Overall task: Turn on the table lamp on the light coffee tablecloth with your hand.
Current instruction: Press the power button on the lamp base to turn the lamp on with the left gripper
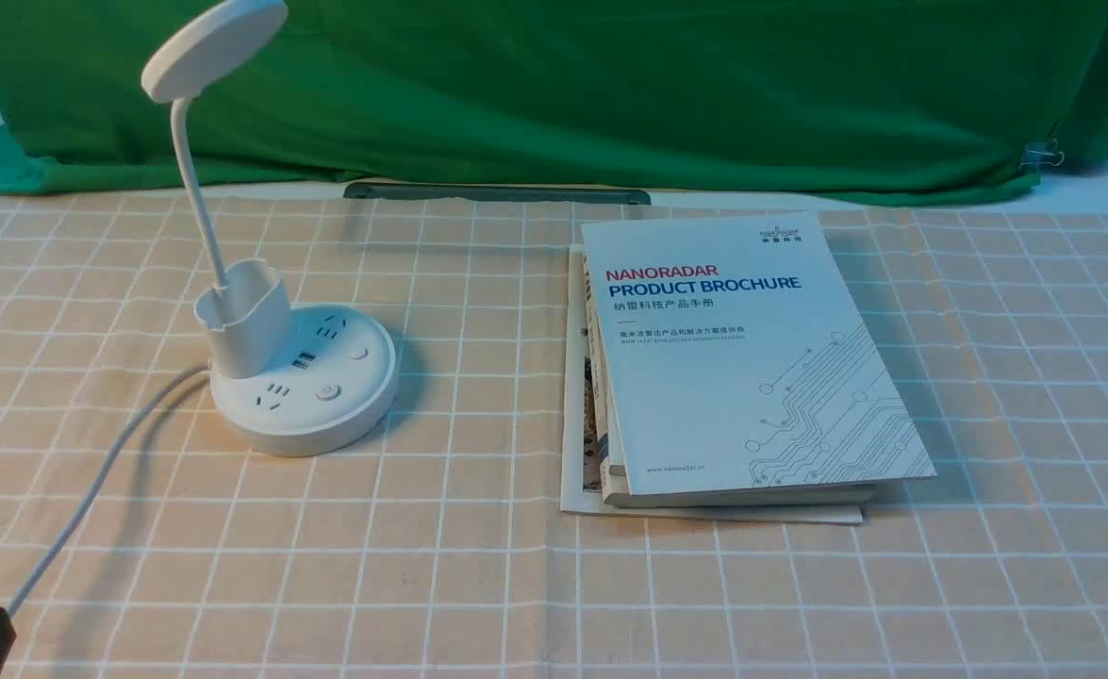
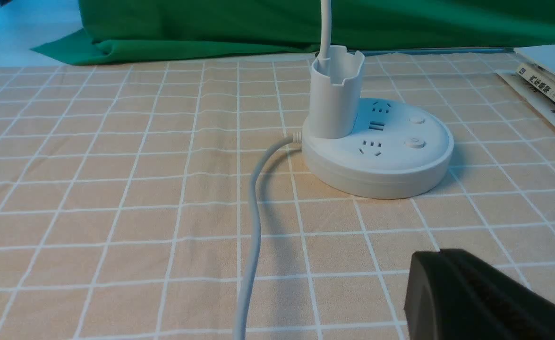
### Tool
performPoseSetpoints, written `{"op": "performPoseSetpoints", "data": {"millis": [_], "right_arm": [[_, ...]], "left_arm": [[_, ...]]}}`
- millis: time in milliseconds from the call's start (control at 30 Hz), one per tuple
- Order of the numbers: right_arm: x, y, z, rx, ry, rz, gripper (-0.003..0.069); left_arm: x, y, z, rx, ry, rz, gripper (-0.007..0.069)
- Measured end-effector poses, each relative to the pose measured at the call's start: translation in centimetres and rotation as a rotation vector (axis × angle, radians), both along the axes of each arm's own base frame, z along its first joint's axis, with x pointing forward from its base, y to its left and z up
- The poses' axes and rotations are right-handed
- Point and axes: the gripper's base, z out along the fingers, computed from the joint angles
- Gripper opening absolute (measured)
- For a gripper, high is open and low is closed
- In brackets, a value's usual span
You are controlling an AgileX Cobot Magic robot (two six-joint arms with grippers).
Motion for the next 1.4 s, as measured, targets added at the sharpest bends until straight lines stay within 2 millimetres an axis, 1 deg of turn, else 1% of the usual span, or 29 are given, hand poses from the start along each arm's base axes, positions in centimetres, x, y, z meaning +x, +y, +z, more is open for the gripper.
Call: {"op": "performPoseSetpoints", "data": {"millis": [433, 933, 1400], "right_arm": [[0.00, 0.00, 0.00, 0.000, 0.000, 0.000, 0.0180], [0.00, 0.00, 0.00, 0.000, 0.000, 0.000, 0.0193], [0.00, 0.00, 0.00, 0.000, 0.000, 0.000, 0.0225]], "left_arm": [[0.00, 0.00, 0.00, 0.007, -0.001, -0.001, 0.0001], [0.00, 0.00, 0.00, 0.030, -0.003, -0.006, 0.0001], [0.00, 0.00, 0.00, 0.033, -0.003, -0.006, 0.0001]]}}
